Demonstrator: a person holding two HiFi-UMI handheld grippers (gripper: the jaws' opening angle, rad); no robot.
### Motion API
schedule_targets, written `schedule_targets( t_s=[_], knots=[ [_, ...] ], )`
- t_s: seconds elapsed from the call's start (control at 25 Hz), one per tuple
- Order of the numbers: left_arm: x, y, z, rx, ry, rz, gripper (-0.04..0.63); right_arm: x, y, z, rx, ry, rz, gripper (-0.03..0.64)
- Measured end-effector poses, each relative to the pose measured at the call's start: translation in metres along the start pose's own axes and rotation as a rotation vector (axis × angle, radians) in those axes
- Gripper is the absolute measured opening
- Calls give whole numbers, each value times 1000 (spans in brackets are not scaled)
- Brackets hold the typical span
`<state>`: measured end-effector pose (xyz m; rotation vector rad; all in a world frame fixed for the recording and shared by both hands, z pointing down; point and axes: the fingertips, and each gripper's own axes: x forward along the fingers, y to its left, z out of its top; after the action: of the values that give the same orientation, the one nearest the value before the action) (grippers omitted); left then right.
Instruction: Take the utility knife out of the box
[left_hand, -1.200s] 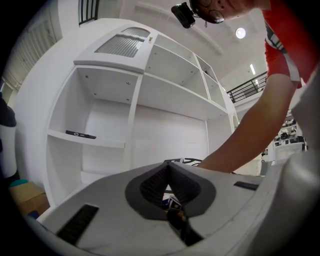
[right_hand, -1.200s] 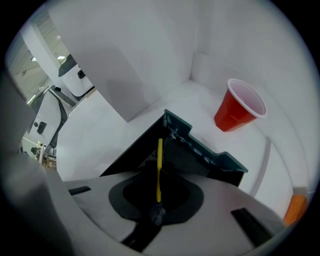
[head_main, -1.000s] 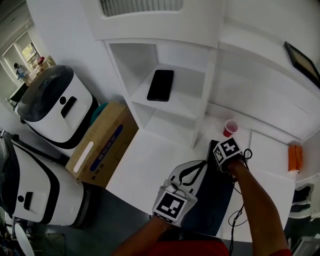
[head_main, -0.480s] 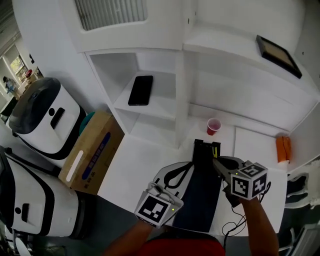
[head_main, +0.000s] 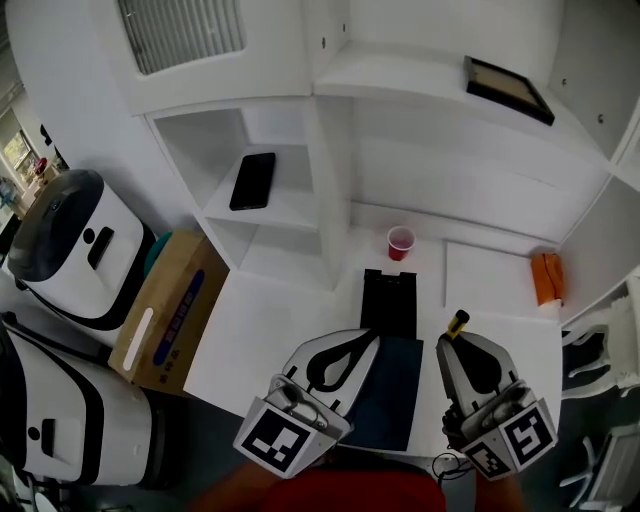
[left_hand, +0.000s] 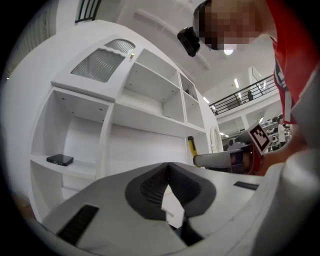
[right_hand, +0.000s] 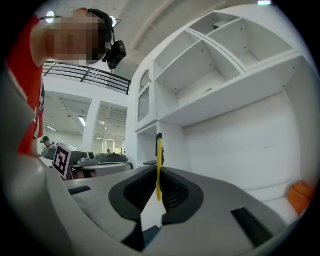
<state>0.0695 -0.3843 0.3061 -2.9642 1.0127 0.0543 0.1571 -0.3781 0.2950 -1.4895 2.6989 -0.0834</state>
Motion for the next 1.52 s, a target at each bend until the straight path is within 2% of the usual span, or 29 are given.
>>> schedule_targets(
  t_s=[0.32, 0.6, 1.52],
  knots=[
    [-6, -25, 2, 22, 19, -51, 8, -29, 26, 11, -44, -97, -18, 38],
    [-4, -34, 1, 41, 25, -67, 8, -39, 31, 9, -43, -89, -20, 37],
    [-2, -39, 0, 34, 18, -55, 8, -44, 36, 7, -57, -72, -7, 35]
  ],
)
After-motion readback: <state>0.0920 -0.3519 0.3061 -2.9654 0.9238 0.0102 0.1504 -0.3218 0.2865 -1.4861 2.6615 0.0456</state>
